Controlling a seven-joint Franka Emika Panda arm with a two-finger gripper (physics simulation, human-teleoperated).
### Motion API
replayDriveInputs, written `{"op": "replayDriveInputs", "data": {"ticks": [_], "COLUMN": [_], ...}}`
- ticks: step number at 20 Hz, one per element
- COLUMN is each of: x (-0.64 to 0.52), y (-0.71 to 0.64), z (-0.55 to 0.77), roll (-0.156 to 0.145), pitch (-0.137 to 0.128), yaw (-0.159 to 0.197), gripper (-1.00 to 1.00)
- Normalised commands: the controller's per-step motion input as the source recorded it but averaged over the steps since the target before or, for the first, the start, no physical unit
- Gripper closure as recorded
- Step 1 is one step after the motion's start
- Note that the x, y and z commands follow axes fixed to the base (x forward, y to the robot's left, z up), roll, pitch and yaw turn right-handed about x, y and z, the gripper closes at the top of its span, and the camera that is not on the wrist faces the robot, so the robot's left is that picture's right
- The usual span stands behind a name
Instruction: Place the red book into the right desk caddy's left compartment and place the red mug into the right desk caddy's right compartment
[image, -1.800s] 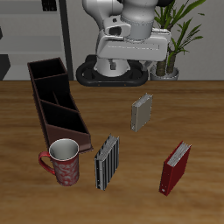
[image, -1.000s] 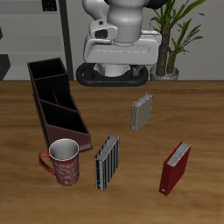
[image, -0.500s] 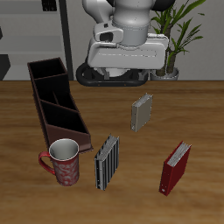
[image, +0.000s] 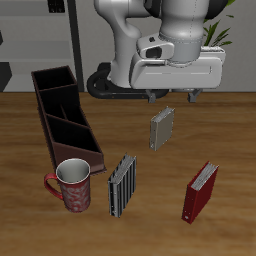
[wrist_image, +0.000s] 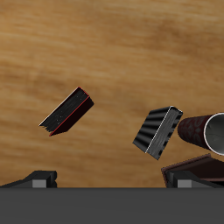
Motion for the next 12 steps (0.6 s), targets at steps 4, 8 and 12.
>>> {"op": "replayDriveInputs", "data": {"ticks": [4, 8, 12], "x": [0.34, 0.27, 0.22], "y": [0.35, 0.25, 0.23], "z": [-0.07, 0.04, -0.1], "roll": [0.042, -0.001, -0.006], "pitch": [0.0, -0.05, -0.012], "yaw": [0.005, -0.059, -0.012], "gripper": [-1.0, -1.0, -1.0]}}
